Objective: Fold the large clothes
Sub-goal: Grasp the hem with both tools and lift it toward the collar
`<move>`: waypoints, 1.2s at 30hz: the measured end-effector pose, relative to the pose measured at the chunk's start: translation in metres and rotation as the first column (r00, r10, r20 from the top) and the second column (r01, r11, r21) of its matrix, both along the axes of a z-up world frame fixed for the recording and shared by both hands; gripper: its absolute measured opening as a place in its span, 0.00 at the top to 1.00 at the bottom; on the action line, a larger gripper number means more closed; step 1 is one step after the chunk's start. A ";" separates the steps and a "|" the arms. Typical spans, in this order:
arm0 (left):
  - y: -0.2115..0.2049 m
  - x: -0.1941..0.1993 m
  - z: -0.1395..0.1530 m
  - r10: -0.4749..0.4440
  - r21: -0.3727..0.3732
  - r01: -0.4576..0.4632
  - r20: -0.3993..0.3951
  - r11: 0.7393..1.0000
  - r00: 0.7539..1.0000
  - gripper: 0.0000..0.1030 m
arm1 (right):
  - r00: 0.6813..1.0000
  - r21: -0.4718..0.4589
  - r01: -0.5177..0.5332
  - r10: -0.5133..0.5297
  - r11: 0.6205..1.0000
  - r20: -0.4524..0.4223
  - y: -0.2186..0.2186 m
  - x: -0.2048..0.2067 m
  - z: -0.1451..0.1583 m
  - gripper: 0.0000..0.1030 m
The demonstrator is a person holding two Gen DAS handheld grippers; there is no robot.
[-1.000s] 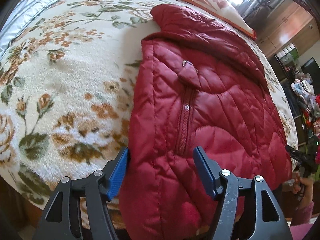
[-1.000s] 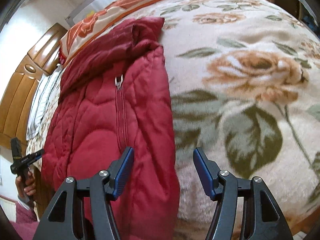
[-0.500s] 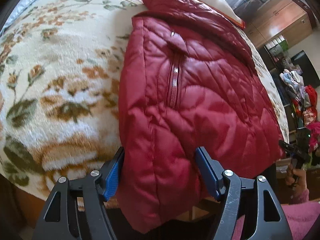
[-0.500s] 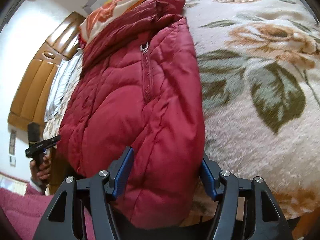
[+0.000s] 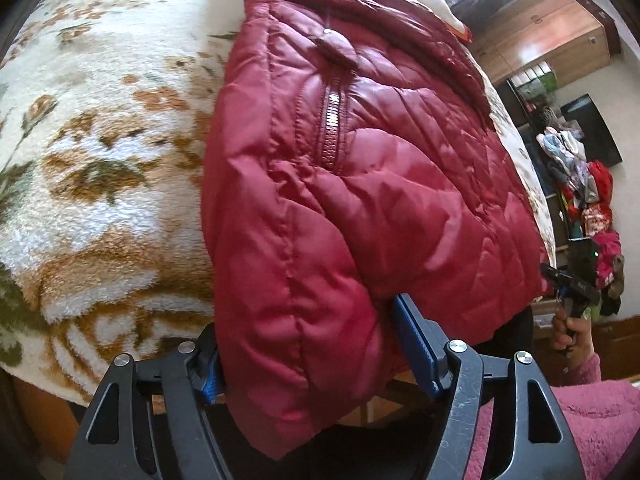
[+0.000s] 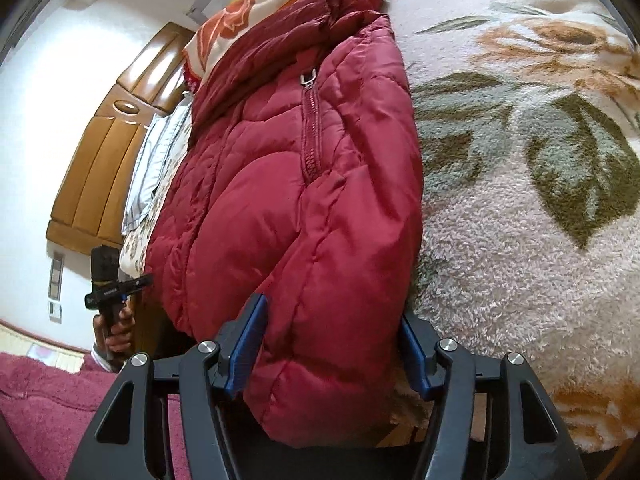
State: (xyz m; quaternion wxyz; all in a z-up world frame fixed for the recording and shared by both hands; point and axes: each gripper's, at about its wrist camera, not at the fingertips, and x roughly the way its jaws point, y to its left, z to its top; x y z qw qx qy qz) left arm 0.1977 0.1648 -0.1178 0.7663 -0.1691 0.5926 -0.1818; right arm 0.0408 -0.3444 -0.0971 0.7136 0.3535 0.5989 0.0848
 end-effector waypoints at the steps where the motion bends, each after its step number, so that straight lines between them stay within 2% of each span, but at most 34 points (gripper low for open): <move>1: -0.003 0.001 0.000 -0.012 -0.014 0.012 -0.002 1.000 1.000 0.39 | 1.000 0.007 0.001 -0.001 1.000 0.000 0.000 -0.002 0.000 0.42; 6: -0.015 0.001 0.003 -0.050 -0.011 0.051 0.030 0.999 0.998 0.65 | 1.000 0.054 0.014 -0.015 0.998 0.013 -0.001 -0.005 -0.006 0.55; 11: -0.020 -0.001 0.015 -0.058 -0.011 0.059 0.074 0.998 0.996 0.78 | 0.998 0.099 0.017 -0.023 0.995 0.054 -0.001 -0.002 -0.003 0.71; 17: -0.021 -0.005 0.044 -0.042 -0.055 0.052 0.165 0.997 0.985 0.82 | 0.984 0.151 0.061 -0.085 0.987 0.155 -0.002 0.001 0.015 0.76; 22: -0.028 -0.007 0.081 -0.022 -0.079 0.045 0.278 0.996 0.960 0.84 | 0.964 0.154 0.080 -0.116 0.985 0.238 -0.003 0.010 0.039 0.78; 28: -0.029 -0.003 0.112 0.020 -0.105 0.020 0.366 0.994 0.930 0.84 | 0.926 0.153 0.109 -0.156 0.982 0.342 -0.005 0.027 0.070 0.79; 36: -0.002 0.016 0.141 0.108 -0.175 -0.030 0.453 0.984 0.885 0.85 | 0.866 0.193 0.192 -0.258 0.962 0.428 -0.022 0.060 0.090 0.79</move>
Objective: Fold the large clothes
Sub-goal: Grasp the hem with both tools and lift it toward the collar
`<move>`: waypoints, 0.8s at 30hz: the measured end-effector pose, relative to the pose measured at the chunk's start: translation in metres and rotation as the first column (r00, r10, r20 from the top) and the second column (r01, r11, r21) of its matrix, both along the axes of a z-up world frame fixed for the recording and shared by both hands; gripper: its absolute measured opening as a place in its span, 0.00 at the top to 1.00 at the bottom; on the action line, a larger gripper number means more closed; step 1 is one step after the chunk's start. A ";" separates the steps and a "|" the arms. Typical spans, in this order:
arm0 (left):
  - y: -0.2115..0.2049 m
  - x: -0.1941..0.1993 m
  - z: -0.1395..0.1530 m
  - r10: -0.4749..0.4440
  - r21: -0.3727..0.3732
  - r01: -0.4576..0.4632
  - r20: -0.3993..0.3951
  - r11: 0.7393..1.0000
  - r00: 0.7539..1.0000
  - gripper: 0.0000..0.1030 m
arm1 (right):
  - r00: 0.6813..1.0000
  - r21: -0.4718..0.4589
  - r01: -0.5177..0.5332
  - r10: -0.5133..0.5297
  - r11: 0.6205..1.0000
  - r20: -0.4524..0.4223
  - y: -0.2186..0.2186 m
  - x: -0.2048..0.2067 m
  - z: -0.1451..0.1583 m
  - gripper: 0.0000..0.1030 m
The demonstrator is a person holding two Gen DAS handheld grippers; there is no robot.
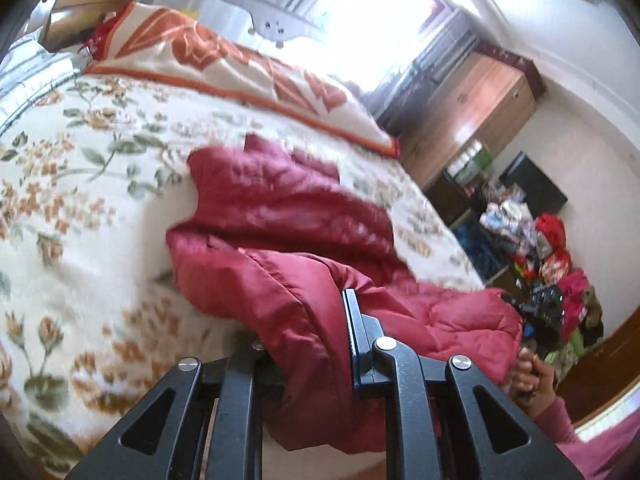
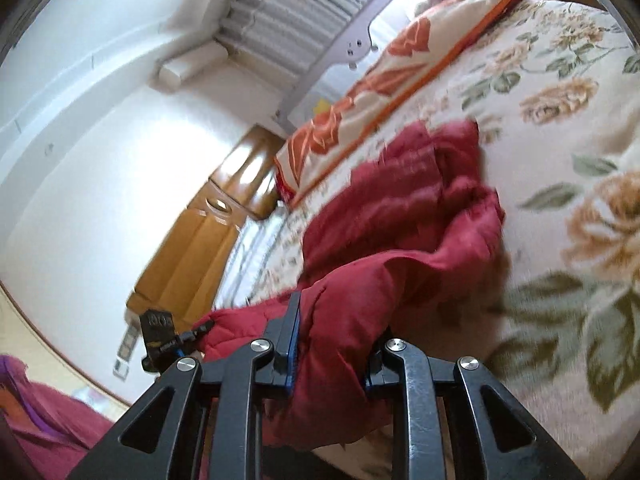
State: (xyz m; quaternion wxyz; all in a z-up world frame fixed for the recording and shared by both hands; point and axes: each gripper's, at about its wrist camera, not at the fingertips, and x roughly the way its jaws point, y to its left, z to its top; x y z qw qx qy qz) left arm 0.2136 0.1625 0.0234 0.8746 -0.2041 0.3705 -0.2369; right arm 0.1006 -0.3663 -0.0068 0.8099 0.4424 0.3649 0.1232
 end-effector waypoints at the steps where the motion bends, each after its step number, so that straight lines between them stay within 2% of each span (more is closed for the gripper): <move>1: 0.000 0.004 0.003 0.006 -0.005 -0.006 0.009 1.000 1.000 0.85 | 1.000 0.000 0.014 -0.014 1.000 0.010 -0.003 0.005 0.002 0.79; 4: -0.002 0.019 0.009 0.027 -0.013 -0.027 0.037 1.000 0.999 0.85 | 0.998 -0.007 0.047 -0.046 0.999 0.033 -0.010 0.022 0.008 0.79; 13: -0.014 0.081 0.011 0.070 0.000 -0.070 0.029 0.998 0.997 0.84 | 0.994 -0.108 0.105 -0.101 0.989 0.044 -0.023 0.084 0.022 0.79; 18: -0.022 0.126 0.013 0.115 0.002 -0.116 0.011 0.993 0.993 0.84 | 0.992 -0.145 0.128 -0.123 0.981 0.039 -0.029 0.122 0.016 0.79; 24: -0.040 0.195 0.007 0.159 0.053 -0.159 -0.004 0.986 0.987 0.84 | 0.985 -0.180 0.172 -0.173 0.969 0.008 -0.042 0.177 -0.008 0.79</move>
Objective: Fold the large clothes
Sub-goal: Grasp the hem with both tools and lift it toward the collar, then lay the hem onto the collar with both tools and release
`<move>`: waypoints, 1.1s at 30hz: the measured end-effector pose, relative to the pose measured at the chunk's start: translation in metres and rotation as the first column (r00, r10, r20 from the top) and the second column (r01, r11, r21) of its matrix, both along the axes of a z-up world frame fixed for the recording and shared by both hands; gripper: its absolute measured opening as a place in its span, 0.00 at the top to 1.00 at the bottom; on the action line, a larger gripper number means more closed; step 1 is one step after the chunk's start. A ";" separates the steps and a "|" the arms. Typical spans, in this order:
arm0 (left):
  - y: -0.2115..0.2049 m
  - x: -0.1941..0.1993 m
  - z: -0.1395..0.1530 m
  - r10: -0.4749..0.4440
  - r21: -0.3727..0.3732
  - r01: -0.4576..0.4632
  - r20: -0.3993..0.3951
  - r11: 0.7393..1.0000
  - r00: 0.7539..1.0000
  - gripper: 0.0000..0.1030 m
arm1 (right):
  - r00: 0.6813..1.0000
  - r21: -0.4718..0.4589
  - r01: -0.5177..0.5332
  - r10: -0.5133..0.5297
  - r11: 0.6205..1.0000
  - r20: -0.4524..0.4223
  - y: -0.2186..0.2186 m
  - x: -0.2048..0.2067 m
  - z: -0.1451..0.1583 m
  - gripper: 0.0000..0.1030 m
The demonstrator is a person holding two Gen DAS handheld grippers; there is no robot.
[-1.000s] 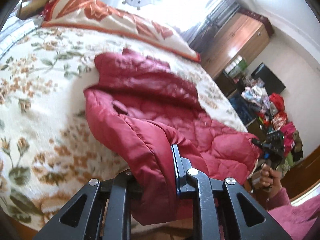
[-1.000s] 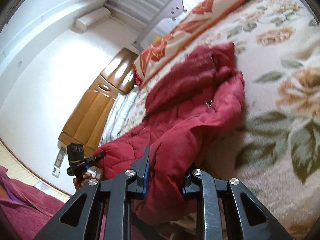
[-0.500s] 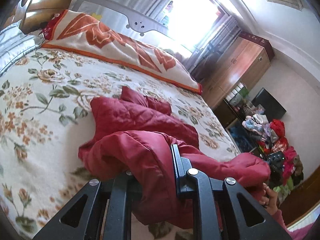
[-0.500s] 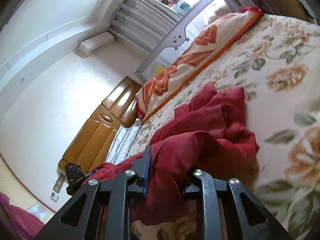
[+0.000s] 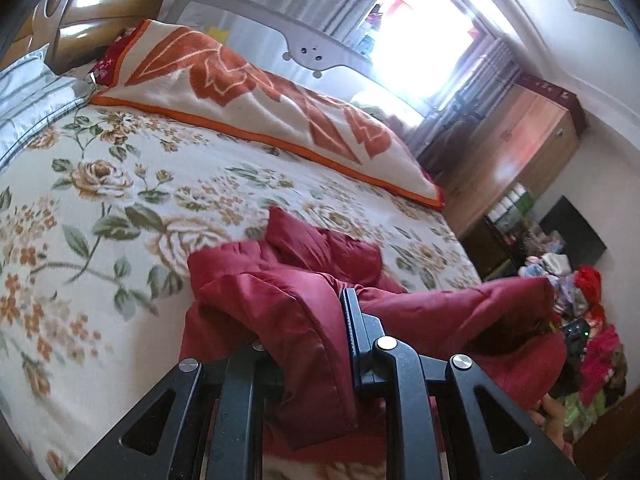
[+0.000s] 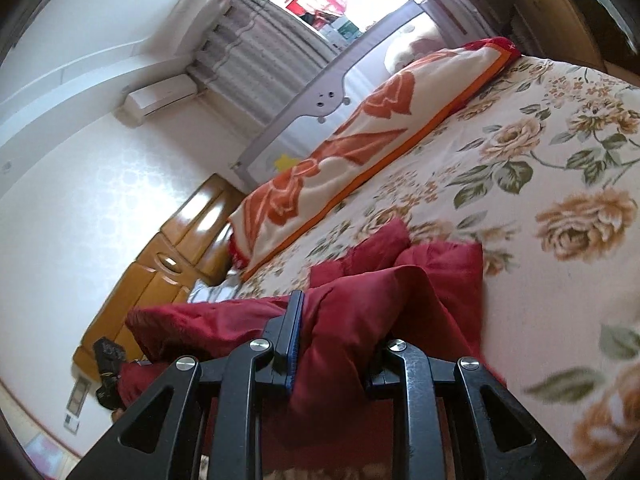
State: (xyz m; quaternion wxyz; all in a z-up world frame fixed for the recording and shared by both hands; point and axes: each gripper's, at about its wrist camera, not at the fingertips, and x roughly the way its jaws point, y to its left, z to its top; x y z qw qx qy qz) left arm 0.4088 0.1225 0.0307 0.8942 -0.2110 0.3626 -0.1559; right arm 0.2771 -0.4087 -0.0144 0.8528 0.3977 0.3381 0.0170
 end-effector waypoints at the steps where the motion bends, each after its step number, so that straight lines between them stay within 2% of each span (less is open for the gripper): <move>1: -0.003 0.011 -0.002 0.007 0.007 -0.007 -0.006 1.000 1.000 0.84 | 1.000 -0.005 0.010 -0.010 1.000 -0.009 -0.003 0.009 -0.005 0.79; 5: -0.014 0.061 -0.014 0.035 0.036 -0.033 -0.040 0.999 0.999 0.84 | 0.997 -0.024 0.053 -0.055 0.998 -0.057 -0.015 0.046 -0.030 0.79; 13: -0.030 0.151 -0.064 0.090 0.084 -0.078 -0.157 0.993 0.984 0.83 | 0.976 -0.001 0.135 -0.133 0.991 -0.172 -0.034 0.104 -0.094 0.78; 19: -0.041 0.199 -0.095 0.107 0.117 -0.084 -0.207 0.990 0.972 0.79 | 0.938 0.032 0.238 -0.221 0.971 -0.267 -0.044 0.126 -0.145 0.78; 22: -0.041 0.215 -0.103 0.105 0.100 -0.083 -0.239 0.992 0.965 0.78 | 0.922 0.006 0.267 -0.254 0.964 -0.294 -0.047 0.134 -0.160 0.78; 26: -0.032 0.217 -0.102 0.100 0.051 -0.090 -0.238 0.995 0.966 0.76 | 0.904 -0.019 0.290 -0.280 0.957 -0.322 -0.049 0.146 -0.171 0.78; 29: -0.029 0.202 -0.092 0.097 0.068 -0.085 -0.194 0.994 0.976 0.70 | 0.898 -0.051 0.284 -0.284 0.958 -0.337 -0.046 0.157 -0.178 0.78; 31: -0.026 0.185 -0.084 0.103 0.092 -0.089 -0.159 0.992 0.982 0.60 | 0.897 -0.075 0.270 -0.279 0.960 -0.341 -0.042 0.165 -0.181 0.78; 33: -0.025 0.164 -0.074 0.117 0.123 -0.103 -0.113 0.987 0.987 0.40 | 0.891 -0.089 0.275 -0.288 0.957 -0.350 -0.040 0.170 -0.185 0.78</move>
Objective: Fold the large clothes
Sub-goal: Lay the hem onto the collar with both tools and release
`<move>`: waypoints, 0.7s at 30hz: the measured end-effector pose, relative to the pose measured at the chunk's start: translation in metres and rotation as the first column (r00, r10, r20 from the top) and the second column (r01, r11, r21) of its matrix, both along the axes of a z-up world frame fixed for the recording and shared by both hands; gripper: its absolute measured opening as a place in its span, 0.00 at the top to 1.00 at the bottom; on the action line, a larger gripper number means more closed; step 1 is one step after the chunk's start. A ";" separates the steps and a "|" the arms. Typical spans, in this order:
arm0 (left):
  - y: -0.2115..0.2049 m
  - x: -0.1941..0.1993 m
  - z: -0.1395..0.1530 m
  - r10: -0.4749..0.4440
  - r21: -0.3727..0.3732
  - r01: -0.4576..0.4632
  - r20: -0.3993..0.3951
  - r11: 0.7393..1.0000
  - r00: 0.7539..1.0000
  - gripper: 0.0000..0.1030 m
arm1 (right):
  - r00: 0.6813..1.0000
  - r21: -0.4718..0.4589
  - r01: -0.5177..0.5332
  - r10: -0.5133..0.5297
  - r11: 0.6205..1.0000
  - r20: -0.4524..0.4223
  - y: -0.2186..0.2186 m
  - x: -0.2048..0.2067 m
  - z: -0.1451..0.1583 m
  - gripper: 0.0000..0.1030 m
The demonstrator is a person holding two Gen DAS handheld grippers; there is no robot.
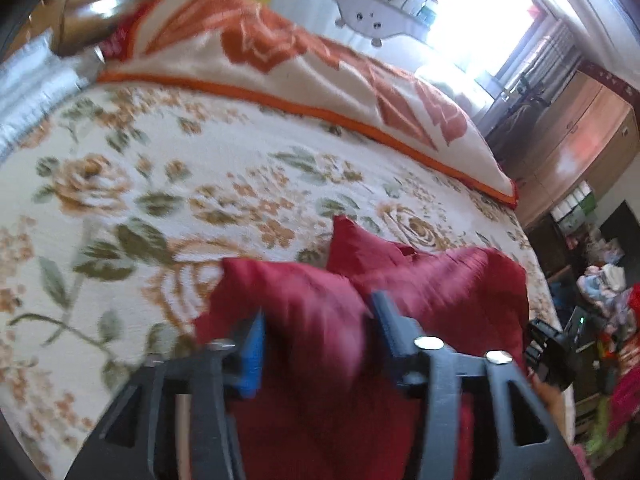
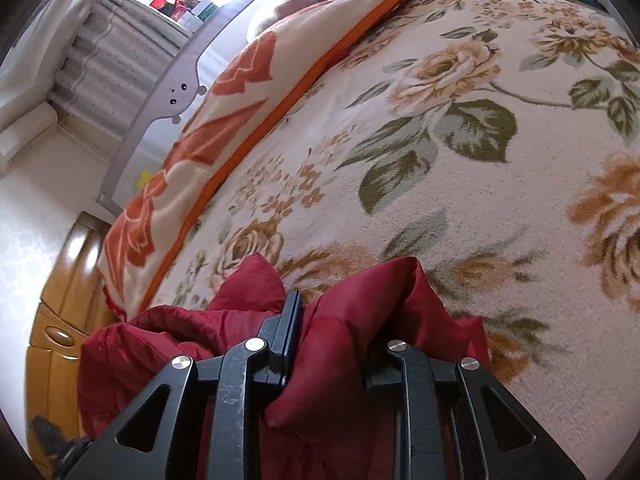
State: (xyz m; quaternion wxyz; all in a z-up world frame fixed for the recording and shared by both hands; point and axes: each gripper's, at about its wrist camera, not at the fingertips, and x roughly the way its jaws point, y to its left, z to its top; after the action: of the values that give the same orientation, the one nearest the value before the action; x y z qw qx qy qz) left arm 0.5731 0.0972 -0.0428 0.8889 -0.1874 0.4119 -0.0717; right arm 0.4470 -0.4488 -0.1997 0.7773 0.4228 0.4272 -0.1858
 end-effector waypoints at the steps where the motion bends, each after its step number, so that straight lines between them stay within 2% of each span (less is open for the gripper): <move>1: -0.001 -0.009 0.004 -0.016 -0.009 0.017 0.021 1.000 1.000 0.38 | 1.000 -0.004 0.009 -0.009 1.000 -0.008 0.000 0.001 -0.002 0.78; 5: -0.023 -0.041 0.013 -0.124 -0.026 0.126 0.054 0.992 0.991 0.38 | 0.999 -0.011 0.030 -0.030 1.000 -0.025 -0.006 0.005 -0.010 0.78; 8: -0.057 -0.054 0.008 -0.252 -0.031 0.253 0.042 0.967 0.967 0.37 | 0.999 -0.020 0.026 -0.026 0.999 -0.039 -0.006 0.012 -0.013 0.78; 11: -0.103 -0.061 -0.008 -0.369 0.022 0.368 0.003 0.929 0.930 0.37 | 0.999 -0.014 0.018 -0.018 1.000 -0.043 -0.006 0.015 -0.012 0.76; 13: -0.120 -0.060 -0.023 -0.376 0.066 0.378 -0.042 0.923 0.926 0.37 | 0.999 0.005 0.019 -0.019 1.000 -0.034 -0.009 0.013 -0.010 0.74; 16: -0.127 -0.053 -0.046 -0.333 0.155 0.346 -0.105 0.925 0.937 0.38 | 1.000 0.036 0.029 -0.029 0.999 -0.012 -0.012 0.007 -0.001 0.70; 21: -0.112 -0.035 -0.062 -0.274 0.150 0.297 -0.155 0.943 0.949 0.42 | 0.996 0.073 0.026 -0.032 0.997 0.082 -0.016 -0.011 0.038 0.58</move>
State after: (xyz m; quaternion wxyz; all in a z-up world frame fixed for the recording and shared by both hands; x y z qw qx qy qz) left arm 0.5385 -0.0147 -0.1049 0.8527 -0.0529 0.4972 -0.1516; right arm 0.4357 -0.4644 -0.1621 0.7759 0.4639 0.3949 -0.1637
